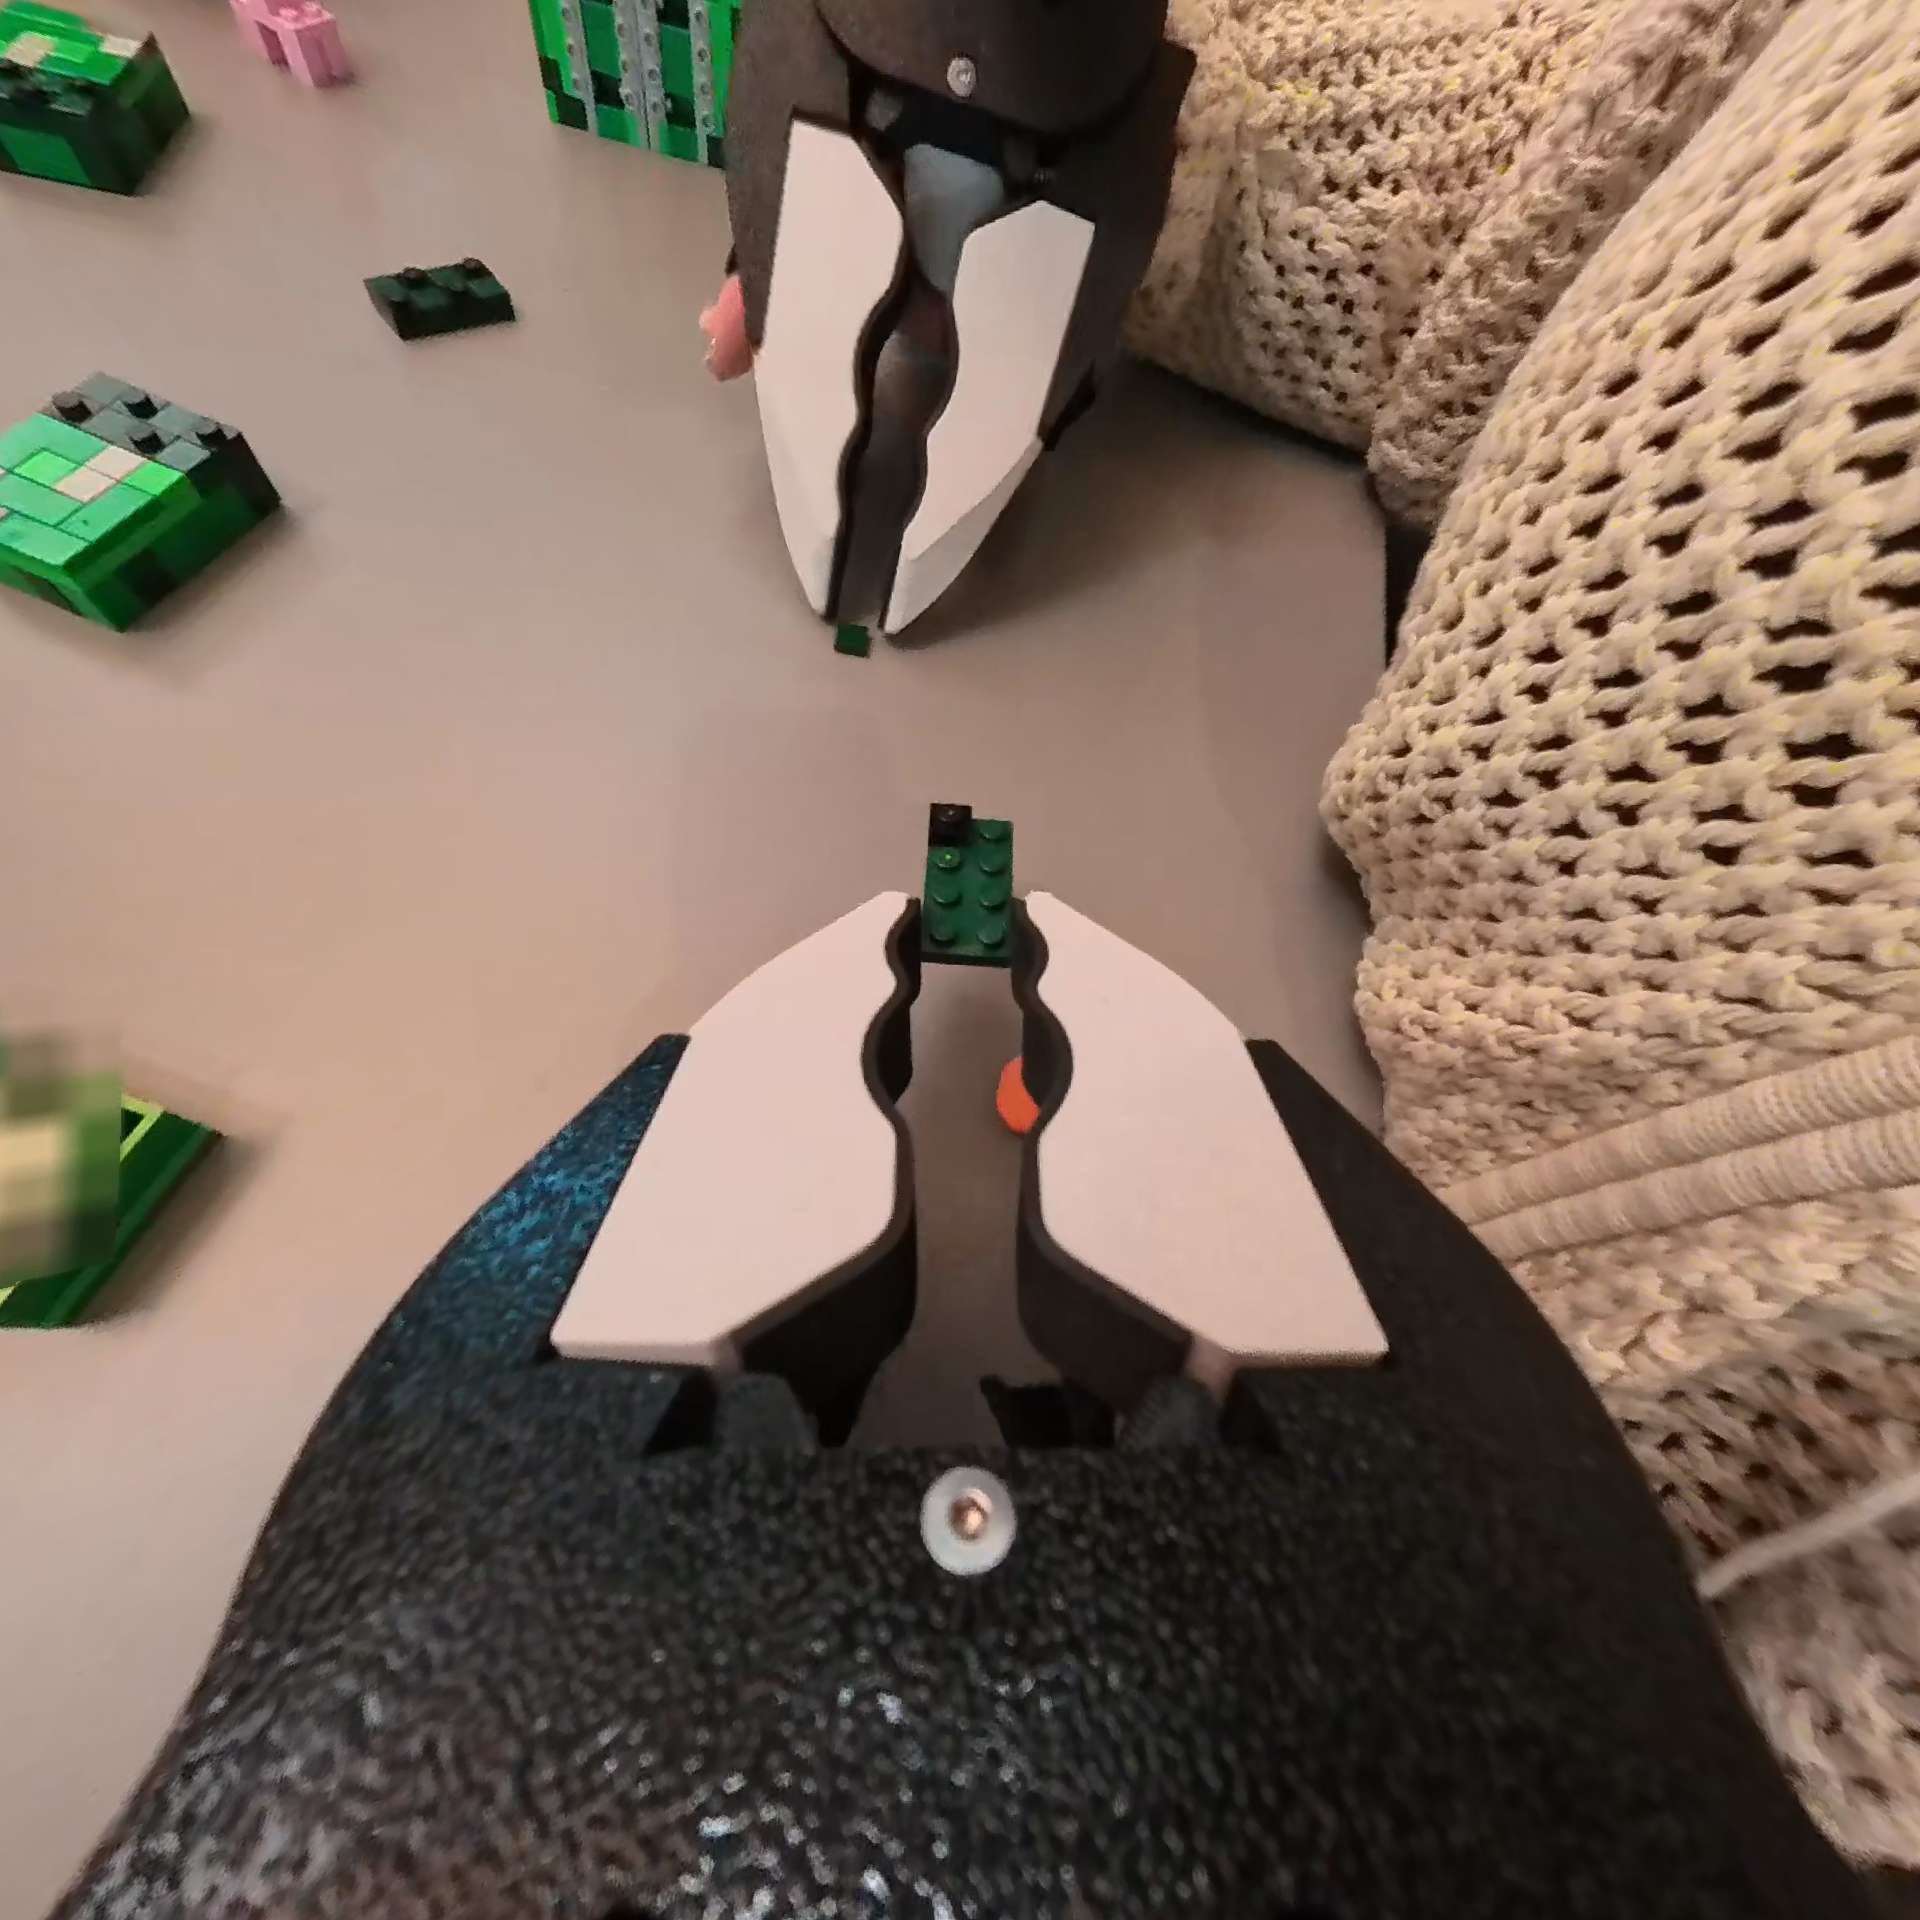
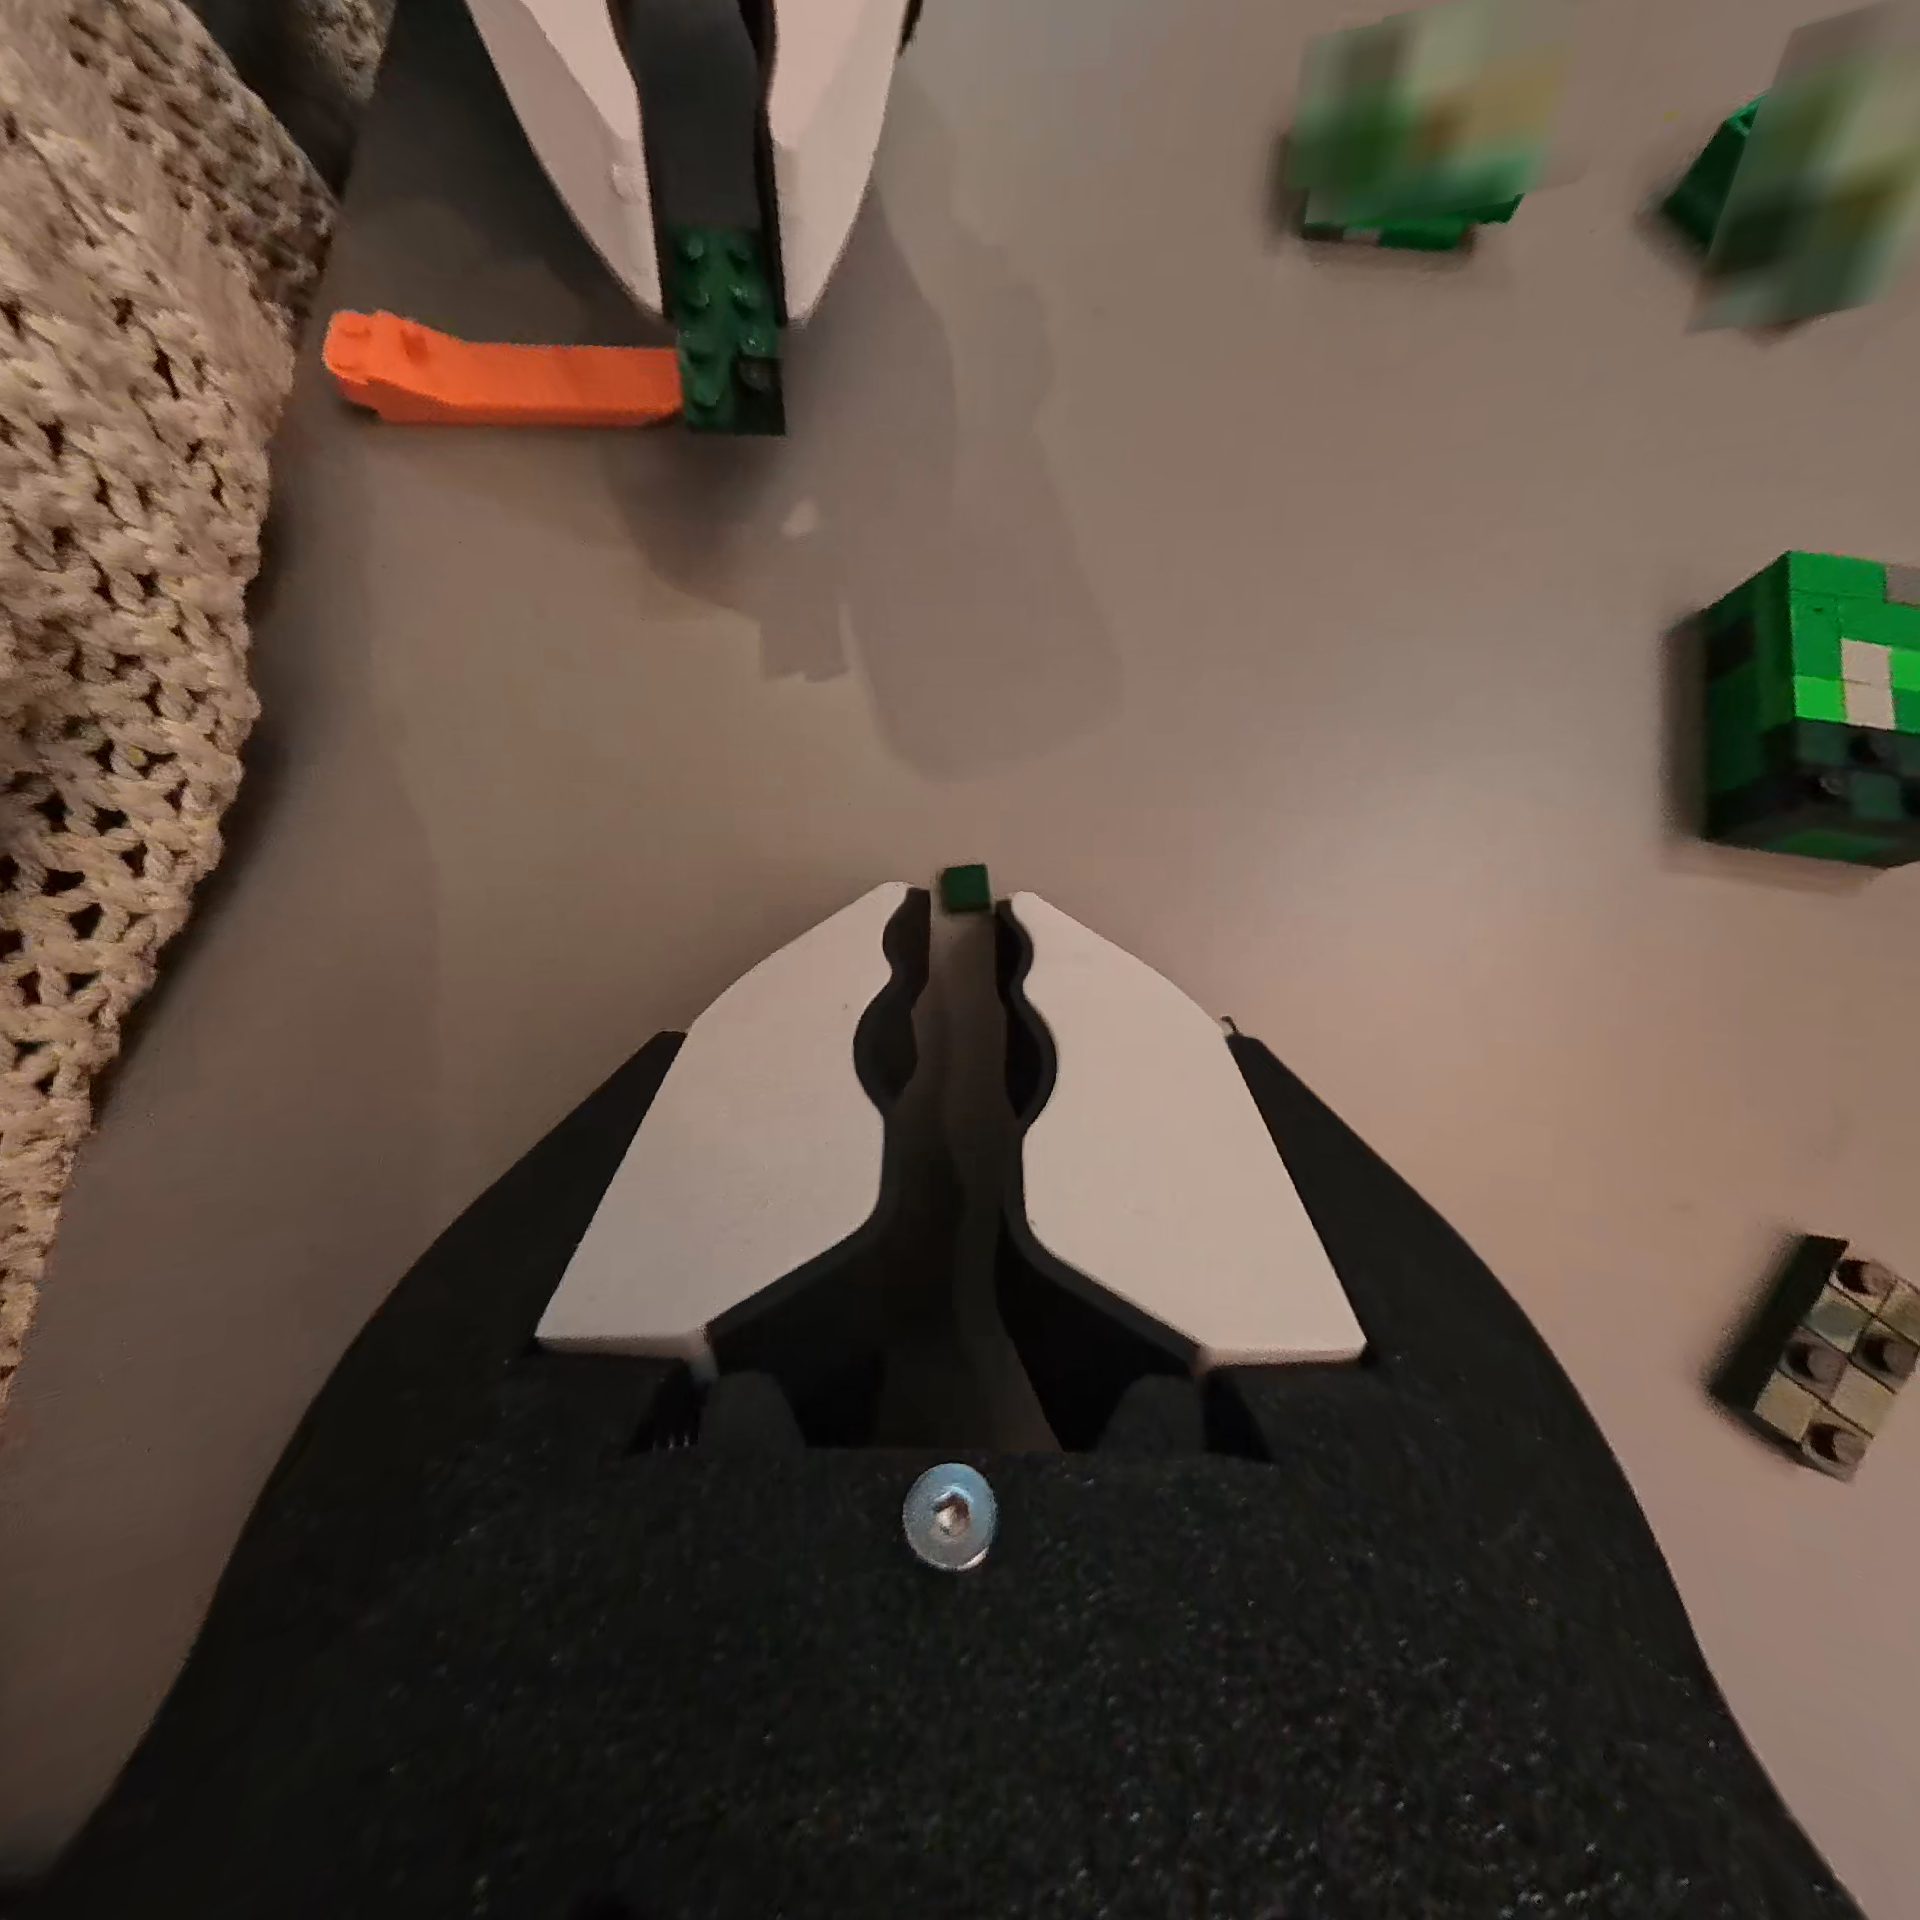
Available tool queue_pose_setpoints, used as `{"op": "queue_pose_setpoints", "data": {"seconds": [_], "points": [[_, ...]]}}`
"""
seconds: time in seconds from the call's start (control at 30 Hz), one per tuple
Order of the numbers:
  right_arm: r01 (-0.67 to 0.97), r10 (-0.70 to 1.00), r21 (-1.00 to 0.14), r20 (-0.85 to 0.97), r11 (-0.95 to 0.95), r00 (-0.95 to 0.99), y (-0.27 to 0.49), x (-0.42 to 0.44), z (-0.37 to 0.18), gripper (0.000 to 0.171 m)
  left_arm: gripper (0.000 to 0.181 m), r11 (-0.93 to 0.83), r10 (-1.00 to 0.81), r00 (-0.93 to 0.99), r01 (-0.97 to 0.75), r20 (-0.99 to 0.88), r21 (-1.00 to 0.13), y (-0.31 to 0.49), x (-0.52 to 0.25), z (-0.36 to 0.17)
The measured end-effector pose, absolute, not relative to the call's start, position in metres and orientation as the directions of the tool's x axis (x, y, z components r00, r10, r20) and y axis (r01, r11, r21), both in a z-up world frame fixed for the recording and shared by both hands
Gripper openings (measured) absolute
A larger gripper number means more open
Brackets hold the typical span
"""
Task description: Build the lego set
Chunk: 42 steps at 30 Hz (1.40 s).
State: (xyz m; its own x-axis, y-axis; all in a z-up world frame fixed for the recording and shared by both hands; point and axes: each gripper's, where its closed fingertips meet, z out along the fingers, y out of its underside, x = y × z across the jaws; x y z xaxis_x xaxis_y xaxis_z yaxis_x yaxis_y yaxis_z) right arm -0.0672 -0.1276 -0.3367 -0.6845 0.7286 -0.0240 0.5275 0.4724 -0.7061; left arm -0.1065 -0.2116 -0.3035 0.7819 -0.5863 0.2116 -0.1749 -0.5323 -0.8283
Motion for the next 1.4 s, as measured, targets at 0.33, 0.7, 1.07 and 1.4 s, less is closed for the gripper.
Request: {"op": "queue_pose_setpoints", "data": {"seconds": [0.33,0.7,1.07,1.4], "points": [[0.492,0.705,-0.705,0.017,0.512,-0.709,-0.131,-0.070,-0.337,0.007,0.015,-0.582,-0.568,0.789,-0.184,0.234,-0.792,-0.207,-0.108,-0.316],[0.350,0.666,-0.826,0.040,0.441,-0.745,-0.185,-0.096,-0.315,0.007,0.015,-0.638,-0.537,0.805,-0.191,0.253,-0.746,-0.207,-0.112,-0.331],[0.335,0.640,-0.768,0.124,0.546,-0.759,-0.195,-0.097,-0.327,0.007,0.016,-0.646,-0.527,0.815,-0.199,0.242,-0.737,-0.207,-0.112,-0.332],[0.321,0.639,-0.765,0.150,0.559,-0.755,-0.196,-0.097,-0.326,0.008,0.016,-0.644,-0.527,0.816,-0.202,0.236,-0.738,-0.208,-0.111,-0.331]]}}
